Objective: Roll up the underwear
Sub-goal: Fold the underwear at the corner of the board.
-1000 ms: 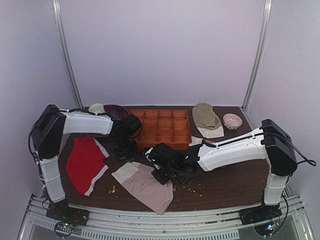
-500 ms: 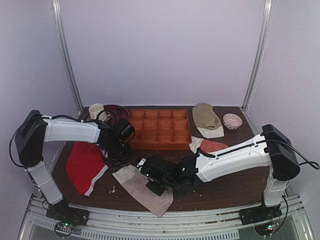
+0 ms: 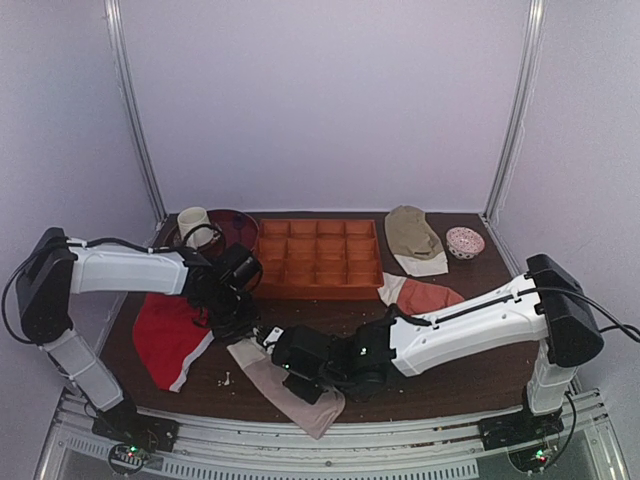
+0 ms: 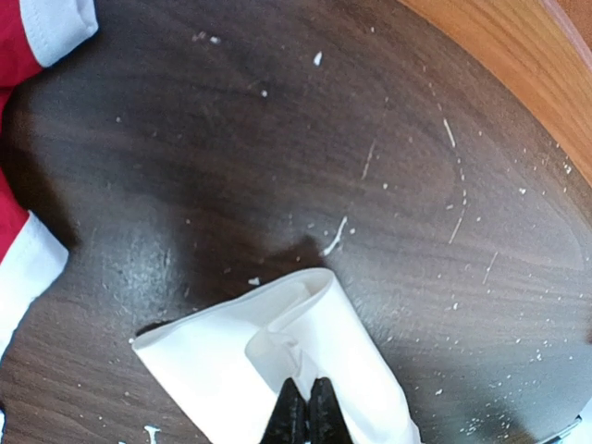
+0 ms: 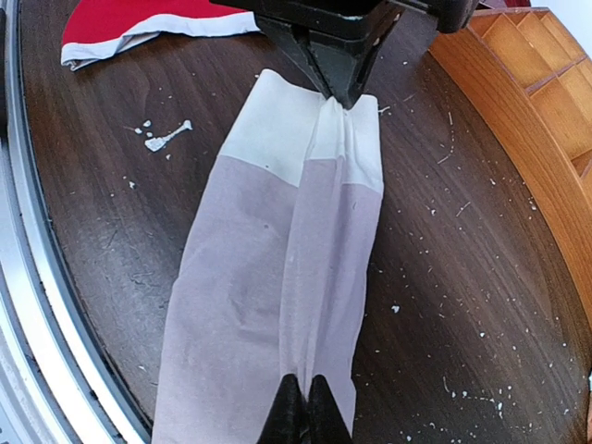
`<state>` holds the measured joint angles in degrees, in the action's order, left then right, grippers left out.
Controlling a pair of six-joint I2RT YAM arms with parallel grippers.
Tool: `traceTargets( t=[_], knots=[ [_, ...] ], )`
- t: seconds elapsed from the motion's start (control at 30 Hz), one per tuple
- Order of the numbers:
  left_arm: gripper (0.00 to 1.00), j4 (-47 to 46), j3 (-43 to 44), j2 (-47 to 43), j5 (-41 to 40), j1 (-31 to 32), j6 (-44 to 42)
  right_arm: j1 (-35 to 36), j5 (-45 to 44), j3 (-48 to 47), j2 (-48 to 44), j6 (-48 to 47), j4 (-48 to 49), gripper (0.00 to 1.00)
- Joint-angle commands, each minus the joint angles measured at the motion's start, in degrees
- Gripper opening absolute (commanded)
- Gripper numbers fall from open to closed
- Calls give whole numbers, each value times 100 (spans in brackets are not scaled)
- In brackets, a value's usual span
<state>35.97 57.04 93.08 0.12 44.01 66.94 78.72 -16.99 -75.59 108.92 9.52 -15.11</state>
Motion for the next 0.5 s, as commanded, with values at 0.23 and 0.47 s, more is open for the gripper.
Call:
traceTargets(
  t=[0.23,0.47],
  knots=[
    [0,-71,-226,-181,-300,86,231,278,-33,-204,268,218,-262,0],
    [0,-81,-236,-123,-324,83,215,337,26,-260,427,287,-229,0]
  ],
)
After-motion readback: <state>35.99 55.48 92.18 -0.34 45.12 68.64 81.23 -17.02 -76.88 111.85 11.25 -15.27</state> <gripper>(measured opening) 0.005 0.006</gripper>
